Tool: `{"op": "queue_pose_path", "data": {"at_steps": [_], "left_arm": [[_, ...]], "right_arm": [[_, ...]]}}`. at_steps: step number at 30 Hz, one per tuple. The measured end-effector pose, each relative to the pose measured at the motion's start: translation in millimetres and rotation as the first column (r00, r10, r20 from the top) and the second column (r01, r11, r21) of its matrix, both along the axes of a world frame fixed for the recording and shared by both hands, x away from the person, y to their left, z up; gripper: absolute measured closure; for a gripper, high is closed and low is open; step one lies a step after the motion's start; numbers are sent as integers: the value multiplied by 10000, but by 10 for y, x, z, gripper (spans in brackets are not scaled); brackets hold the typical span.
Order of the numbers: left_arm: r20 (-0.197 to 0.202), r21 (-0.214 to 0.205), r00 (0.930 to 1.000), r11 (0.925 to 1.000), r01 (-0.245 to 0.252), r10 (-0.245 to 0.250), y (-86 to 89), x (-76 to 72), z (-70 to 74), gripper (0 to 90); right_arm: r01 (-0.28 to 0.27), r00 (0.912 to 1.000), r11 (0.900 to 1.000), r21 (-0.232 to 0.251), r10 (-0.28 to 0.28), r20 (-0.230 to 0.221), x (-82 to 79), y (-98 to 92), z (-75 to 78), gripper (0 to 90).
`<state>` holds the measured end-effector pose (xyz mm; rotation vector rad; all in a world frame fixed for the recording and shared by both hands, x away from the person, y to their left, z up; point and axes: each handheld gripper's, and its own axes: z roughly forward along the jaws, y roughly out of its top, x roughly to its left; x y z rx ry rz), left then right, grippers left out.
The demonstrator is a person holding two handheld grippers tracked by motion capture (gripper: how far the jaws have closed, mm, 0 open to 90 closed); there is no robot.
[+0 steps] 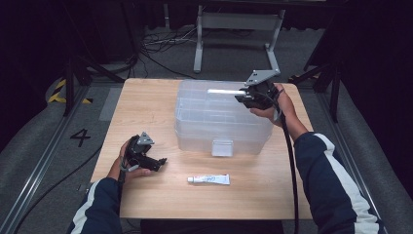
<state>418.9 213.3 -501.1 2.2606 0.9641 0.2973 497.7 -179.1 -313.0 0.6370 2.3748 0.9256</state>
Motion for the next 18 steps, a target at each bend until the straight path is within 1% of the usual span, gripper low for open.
{"op": "queue_pose_path", "data": {"at_steps": [1,2,3,4,5,6,7,8,9,11,12,13,14,15,16,17,18], "left_arm": [[72,-17,10000,10000,-21,21,-25,26,16,58],[105,-67,9999,10000,-5,6,-42,41,30,136],[197,-322,9997,9994,116,-109,-91,70,60,198],[276,-508,9994,9984,238,-224,-119,89,84,189],[370,-697,9987,9969,365,-340,-147,104,119,153],[675,-867,9967,9949,519,-461,-184,122,166,194],[675,-867,9967,9949,519,-461,-184,122,166,183],[893,-1174,9942,9906,697,-593,-230,146,218,183],[887,-1292,9941,9888,742,-630,-247,154,233,171],[1174,-1394,9899,9856,959,-797,-332,190,294,172],[1263,-1421,9887,9849,984,-806,-348,199,302,172],[1328,-1556,9877,9824,1035,-830,-383,224,320,171],[1436,-1601,9860,9812,1075,-846,-403,236,325,167],[1395,-1641,9864,9803,1101,-874,-424,251,326,169],[1388,-1608,9867,9812,1071,-850,-442,261,329,166],[1417,-1667,9861,9799,1098,-864,-454,271,328,164],[1374,-1668,9873,9806,1031,-804,-461,289,325,148]], "right_arm": [[0,10000,10000,0,0,0,0,0,0,687],[7,10000,10000,-35,-7,-39,7,3,6,688],[-9,10000,10000,-62,9,-28,10,6,7,688],[-10,10000,10000,-63,10,-18,15,18,6,689],[-2,10000,10000,-89,2,11,12,30,4,690],[-54,10000,9999,-105,54,47,11,41,1,692],[-54,10000,9999,-105,54,47,11,41,1,692],[-85,9999,9999,-70,86,70,9,56,-3,693],[-127,9999,9999,-90,127,84,3,76,-4,697],[-206,9998,9997,-103,207,79,2,91,-3,700],[-243,9996,9996,-154,245,105,2,107,-1,700],[-254,9996,9996,-143,255,103,2,113,-2,701],[-284,9995,9994,-196,286,133,1,129,-2,704],[-281,9995,9994,-209,284,131,-1,139,-2,705],[-299,9995,9994,-200,301,137,-1,145,-3,705],[-328,9993,9992,-216,332,170,-1,150,-5,706],[-361,9992,9992,-193,364,166,-3,157,-6,706]]}}
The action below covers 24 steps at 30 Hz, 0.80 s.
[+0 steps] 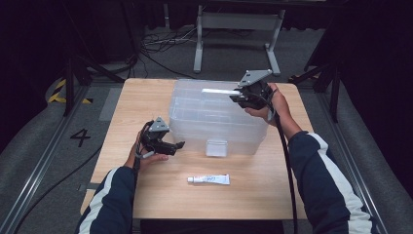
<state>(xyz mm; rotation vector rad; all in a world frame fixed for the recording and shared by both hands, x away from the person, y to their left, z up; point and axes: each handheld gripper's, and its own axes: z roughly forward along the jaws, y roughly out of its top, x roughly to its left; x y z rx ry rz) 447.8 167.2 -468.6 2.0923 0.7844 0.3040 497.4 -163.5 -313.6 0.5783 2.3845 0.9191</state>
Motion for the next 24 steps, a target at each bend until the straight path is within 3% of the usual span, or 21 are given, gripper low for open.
{"op": "queue_pose_path", "data": {"at_steps": [5,10,12,15,20,24], "left_arm": [[-192,-74,9998,10000,61,-62,23,48,0,95],[-369,-329,9993,9995,9,-21,87,16,30,127],[-267,-328,9996,9995,-7,-2,127,-18,59,152],[-260,-646,9996,9979,68,-85,186,-99,117,162],[-36,-268,10000,9996,-38,37,198,-244,159,162],[100,-200,9997,9995,-239,241,233,-330,178,176]], "right_arm": [[-205,9998,9998,-71,206,53,-5,34,-1,713],[-432,9990,9990,-85,433,72,-21,69,-5,718],[-494,9987,9987,-155,496,126,-31,85,-5,719],[-597,9980,9981,-161,600,212,-50,104,-11,720],[-826,9962,9965,-136,829,263,-63,139,-20,719],[-977,9951,9952,-5,977,160,-48,178,-19,716]]}}
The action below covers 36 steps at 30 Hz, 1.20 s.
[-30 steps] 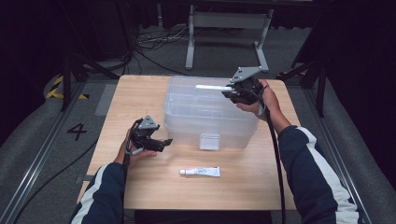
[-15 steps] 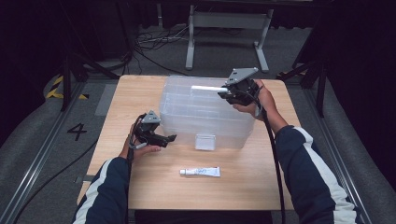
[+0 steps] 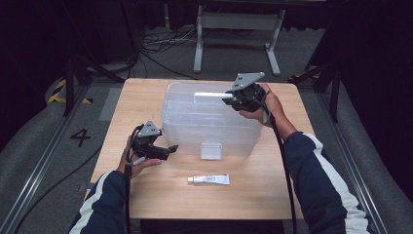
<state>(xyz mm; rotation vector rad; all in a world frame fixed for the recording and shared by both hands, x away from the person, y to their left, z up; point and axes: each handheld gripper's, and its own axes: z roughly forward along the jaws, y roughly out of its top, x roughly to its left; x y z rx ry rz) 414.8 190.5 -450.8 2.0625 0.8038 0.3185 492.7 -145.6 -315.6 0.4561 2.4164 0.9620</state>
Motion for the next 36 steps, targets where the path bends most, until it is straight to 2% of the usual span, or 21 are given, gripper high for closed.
{"op": "queue_pose_path", "data": {"at_steps": [4,7,9,11,12,13,18,25,26,31,35,36], "left_arm": [[68,-106,10000,9999,-8,8,30,-17,-7,217],[171,-9,9998,10000,-56,56,48,-38,-5,251],[127,-169,9999,9999,-17,19,85,-48,-5,306],[177,-190,9998,9998,-39,43,106,-56,6,314],[190,-179,9998,9998,-87,91,118,-59,14,314],[284,-374,9994,9992,-169,180,138,-74,32,319],[414,-874,9989,9960,-172,209,210,-112,103,423],[587,-784,9982,9969,-92,138,220,-146,126,470],[602,-922,9981,9957,-49,105,230,-155,144,491],[589,-874,9981,9961,-138,190,236,-175,152,519],[633,-1011,9978,9948,-138,202,230,-175,163,556],[755,-1073,9969,9941,-131,213,229,-172,173,562]], "right_arm": [[55,10000,9997,236,-53,-71,19,3,-12,713],[113,9999,9994,312,-109,-128,27,-5,-13,710],[194,9997,9987,462,-189,-126,30,-12,-22,708],[206,9997,9984,531,-199,-135,32,-17,-26,707],[256,9995,9970,730,-240,-227,40,-31,-34,707],[250,9994,9967,772,-230,-265,43,-35,-33,707],[361,9990,9975,613,-343,-303,55,-19,6,705],[458,9979,9969,635,-428,-478,90,-17,60,706],[473,9979,9970,617,-443,-481,94,-14,65,706],[572,9969,9962,664,-534,-586,123,-15,90,704],[593,9966,9959,676,-552,-609,137,-13,104,704],[579,9966,9961,670,-538,-625,145,-13,110,704]]}}
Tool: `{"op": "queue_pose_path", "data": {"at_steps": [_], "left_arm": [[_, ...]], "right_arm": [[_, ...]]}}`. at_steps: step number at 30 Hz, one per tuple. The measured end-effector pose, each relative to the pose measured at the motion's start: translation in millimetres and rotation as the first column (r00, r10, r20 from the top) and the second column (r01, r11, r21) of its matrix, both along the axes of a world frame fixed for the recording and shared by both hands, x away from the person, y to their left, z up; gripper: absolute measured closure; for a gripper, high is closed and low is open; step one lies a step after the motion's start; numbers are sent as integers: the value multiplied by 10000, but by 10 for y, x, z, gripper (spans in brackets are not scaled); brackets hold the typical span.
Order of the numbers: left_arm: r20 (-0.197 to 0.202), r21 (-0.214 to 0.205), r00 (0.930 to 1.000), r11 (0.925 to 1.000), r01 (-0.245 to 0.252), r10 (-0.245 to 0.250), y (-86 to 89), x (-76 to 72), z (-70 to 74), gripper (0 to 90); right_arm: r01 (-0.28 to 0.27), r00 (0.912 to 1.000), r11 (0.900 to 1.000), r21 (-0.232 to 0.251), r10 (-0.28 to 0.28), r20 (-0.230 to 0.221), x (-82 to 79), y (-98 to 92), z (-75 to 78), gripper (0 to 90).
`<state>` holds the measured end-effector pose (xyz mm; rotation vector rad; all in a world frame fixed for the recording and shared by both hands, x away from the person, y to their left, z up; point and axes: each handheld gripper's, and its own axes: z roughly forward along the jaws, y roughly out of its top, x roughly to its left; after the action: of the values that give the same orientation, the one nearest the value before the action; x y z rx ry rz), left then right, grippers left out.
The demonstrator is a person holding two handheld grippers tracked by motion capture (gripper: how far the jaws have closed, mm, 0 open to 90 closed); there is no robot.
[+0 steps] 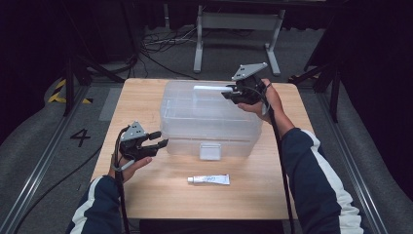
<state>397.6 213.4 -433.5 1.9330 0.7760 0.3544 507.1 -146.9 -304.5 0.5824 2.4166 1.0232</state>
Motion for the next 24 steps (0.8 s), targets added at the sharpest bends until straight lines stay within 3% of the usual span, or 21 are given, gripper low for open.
{"op": "queue_pose_path", "data": {"at_steps": [5,6,11,15,24], "left_arm": [[27,-320,10000,9995,1,0,10,10,27,655],[218,-268,9998,9996,-34,40,9,10,36,668],[248,-415,9995,9990,-179,189,-7,16,41,730],[474,-292,9987,9994,-179,193,-43,30,34,767],[445,-319,9986,9991,-288,302,-35,44,43,887]], "right_arm": [[9,10000,10000,-25,-9,19,16,0,21,704],[20,10000,10000,-38,-20,22,19,2,27,704],[87,10000,9999,-83,-87,44,24,3,43,703],[124,9999,9998,-120,-124,64,27,8,51,702],[213,9996,9998,32,-213,195,4,-14,43,676]]}}
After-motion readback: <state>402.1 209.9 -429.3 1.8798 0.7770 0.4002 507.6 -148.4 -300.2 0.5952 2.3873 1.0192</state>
